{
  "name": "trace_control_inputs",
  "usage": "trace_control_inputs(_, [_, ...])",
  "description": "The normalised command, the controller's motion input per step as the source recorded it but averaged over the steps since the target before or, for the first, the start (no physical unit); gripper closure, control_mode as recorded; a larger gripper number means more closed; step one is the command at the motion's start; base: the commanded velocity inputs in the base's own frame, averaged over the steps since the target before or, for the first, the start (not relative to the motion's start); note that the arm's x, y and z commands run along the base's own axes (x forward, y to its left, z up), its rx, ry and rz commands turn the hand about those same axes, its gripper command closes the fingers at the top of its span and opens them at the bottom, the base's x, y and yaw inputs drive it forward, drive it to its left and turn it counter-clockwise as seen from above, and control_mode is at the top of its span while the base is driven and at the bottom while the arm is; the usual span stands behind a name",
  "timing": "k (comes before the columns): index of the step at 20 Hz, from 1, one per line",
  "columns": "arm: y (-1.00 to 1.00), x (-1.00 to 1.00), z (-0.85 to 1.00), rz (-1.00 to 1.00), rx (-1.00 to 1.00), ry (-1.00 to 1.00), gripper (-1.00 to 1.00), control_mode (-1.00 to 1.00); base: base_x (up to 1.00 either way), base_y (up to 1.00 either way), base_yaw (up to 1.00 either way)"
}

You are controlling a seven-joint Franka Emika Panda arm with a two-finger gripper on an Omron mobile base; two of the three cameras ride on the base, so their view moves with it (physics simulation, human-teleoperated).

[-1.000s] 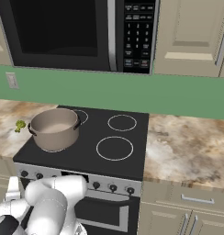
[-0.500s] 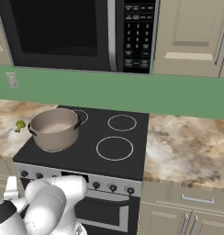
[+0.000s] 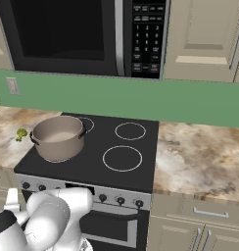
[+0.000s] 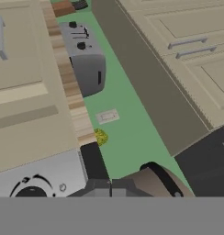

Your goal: Turn on the burner for the pot on the stove. Wait thirty seconds for the pot to heat up. Then add the broccoli to the pot.

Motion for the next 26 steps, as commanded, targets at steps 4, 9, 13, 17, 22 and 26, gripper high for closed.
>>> trace_control_inputs(4, [0.00, 0.00, 0.00, 0.00, 0.00, 0.00, 1.00, -1.00, 0.00, 0.00, 0.00])
trace_control_inputs(9, [0.00, 0.00, 0.00, 0.00, 0.00, 0.00, 1.00, -1.00, 0.00, 0.00, 0.00])
trace_control_inputs(13, [0.00, 0.00, 0.00, 0.00, 0.00, 0.00, 1.00, -1.00, 0.00, 0.00, 0.00])
trace_control_inputs(17, [0.00, 0.00, 0.00, 0.00, 0.00, 0.00, 1.00, -1.00, 0.00, 0.00, 0.00])
trace_control_inputs(22, [0.00, 0.00, 0.00, 0.00, 0.00, 0.00, 1.00, -1.00, 0.00, 0.00, 0.00])
trace_control_inputs(26, [0.00, 0.00, 0.00, 0.00, 0.00, 0.00, 1.00, -1.00, 0.00, 0.00, 0.00])
